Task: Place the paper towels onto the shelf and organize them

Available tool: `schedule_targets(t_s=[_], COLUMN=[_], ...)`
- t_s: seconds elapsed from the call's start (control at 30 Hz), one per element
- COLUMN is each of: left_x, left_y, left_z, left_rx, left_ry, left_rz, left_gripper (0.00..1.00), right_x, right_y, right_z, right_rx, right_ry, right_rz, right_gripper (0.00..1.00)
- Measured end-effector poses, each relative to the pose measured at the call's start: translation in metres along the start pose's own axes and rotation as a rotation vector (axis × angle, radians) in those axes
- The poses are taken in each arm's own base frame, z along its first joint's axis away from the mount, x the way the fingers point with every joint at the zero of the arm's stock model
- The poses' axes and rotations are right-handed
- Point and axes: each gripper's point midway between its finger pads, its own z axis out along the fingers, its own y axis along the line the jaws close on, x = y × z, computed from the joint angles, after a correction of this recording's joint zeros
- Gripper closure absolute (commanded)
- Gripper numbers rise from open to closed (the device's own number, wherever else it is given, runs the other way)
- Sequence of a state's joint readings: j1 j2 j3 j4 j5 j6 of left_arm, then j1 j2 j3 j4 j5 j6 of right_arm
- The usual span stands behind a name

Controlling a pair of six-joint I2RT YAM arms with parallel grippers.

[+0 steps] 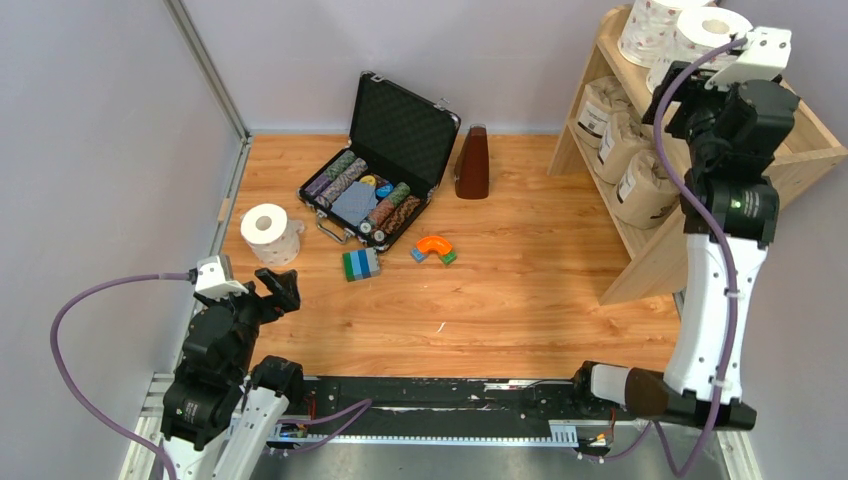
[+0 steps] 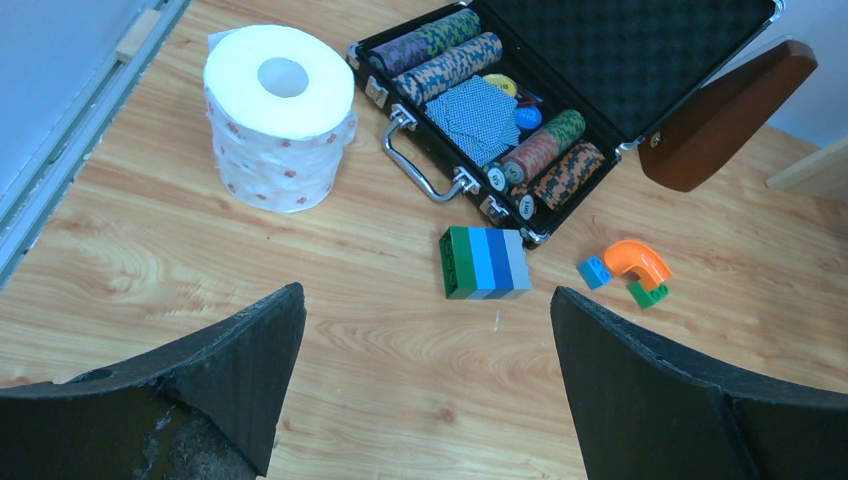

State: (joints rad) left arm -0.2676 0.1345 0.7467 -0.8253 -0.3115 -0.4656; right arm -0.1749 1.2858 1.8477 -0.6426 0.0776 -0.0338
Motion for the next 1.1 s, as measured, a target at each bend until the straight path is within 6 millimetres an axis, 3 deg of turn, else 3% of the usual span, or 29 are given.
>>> schedule_targets(t_s=[0.17, 0.33, 0.5, 0.7, 0.9, 1.0, 1.1], left_x=[0.000, 0.001, 0.005, 0.005, 0.032, 0.042, 0.040], left_y=[0.000, 0.001, 0.001, -0.010, -0.010, 0.000, 0.019], left_z=[0.000, 0.002, 0.010, 0.037, 0.075, 0.095, 0.117], left_rx=[0.000, -0.010, -0.049, -0.111, -0.225, -0.350, -0.481], left_ry=[0.000, 0.010, 0.078, 0.212, 0.373, 0.450, 0.472], left_rz=[0.000, 0.003, 0.019, 0.044, 0.036, 0.045, 0.028], left_gripper=[0.00, 0.00, 0.00, 0.00, 0.00, 0.00, 0.00], right_x=[-0.020, -0.004, 0.045, 0.135, 0.215, 0.238, 0.254], right_y=[0.031, 0.073, 0.132, 0.189, 0.212, 0.218, 0.220], right_z=[-0.048, -0.080, -0.095, -0.104, -0.106, -0.111, -0.122], right_rx=[-0.150, -0.332, -0.533, -0.680, -0.705, -0.721, -0.749], right_ry=[-0.069, -0.041, 0.090, 0.325, 0.536, 0.595, 0.627], right_rz=[0.042, 0.089, 0.096, 0.072, 0.070, 0.069, 0.074], right_gripper=[0.14, 0.12, 0.10, 0.10, 0.11, 0.11, 0.11])
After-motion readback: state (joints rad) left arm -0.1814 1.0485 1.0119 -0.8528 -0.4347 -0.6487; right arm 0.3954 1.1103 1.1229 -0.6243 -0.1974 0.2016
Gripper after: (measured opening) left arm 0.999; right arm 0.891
